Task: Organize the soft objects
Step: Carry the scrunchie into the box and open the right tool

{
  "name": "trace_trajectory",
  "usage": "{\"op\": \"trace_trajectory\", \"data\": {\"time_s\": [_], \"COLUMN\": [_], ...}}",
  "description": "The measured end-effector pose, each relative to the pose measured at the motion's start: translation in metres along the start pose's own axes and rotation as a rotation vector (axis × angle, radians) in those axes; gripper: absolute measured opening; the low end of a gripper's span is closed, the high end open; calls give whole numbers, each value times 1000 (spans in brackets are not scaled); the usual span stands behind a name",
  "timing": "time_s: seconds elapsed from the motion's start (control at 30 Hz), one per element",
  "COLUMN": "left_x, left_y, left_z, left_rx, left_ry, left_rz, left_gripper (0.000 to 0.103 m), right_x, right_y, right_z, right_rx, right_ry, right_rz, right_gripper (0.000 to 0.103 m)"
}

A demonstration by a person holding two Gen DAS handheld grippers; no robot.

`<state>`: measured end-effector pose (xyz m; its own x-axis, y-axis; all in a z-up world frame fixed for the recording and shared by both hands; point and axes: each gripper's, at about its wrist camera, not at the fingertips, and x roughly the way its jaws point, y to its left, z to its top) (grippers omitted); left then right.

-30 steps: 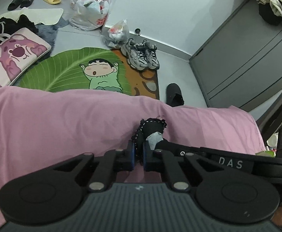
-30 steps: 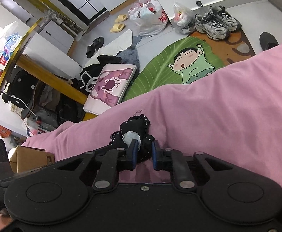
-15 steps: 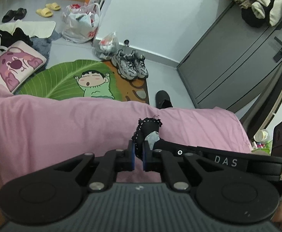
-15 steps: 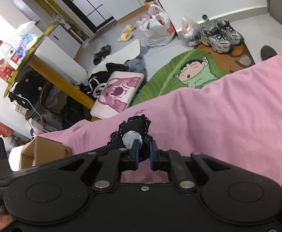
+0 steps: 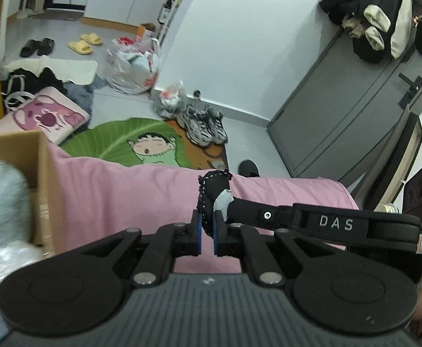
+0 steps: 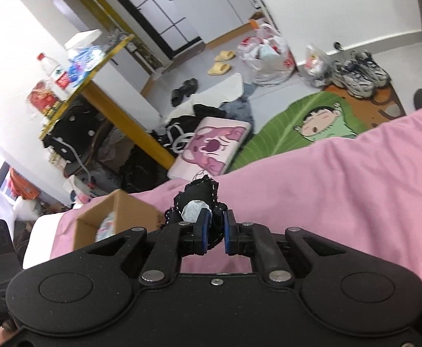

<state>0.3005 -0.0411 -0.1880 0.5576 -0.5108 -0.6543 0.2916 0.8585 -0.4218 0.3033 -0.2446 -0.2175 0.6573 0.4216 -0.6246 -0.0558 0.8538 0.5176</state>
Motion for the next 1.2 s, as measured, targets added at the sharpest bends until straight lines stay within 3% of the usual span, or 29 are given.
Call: {"op": "trace_trajectory", "data": {"time_s": [0.7,0.8,1.2], "left_x": [-98,-107,-106], "left_y": [50,59,86], "left_z": [-4,-4,0], "left_rx": [-53,-52,-58], "left_ry": [-165,-176,-154], "left_rz": [173,200,225], "left_gripper": [4,4,4], "right_x": [19,26,41], "right_y": [86,96,105], "right_z": [-19,-21,-23], "right_rx": [-48,-52,-67], "right_ry": [13,27,35], "right_rz": [202,222,198], "right_gripper": [12,16,21]}}
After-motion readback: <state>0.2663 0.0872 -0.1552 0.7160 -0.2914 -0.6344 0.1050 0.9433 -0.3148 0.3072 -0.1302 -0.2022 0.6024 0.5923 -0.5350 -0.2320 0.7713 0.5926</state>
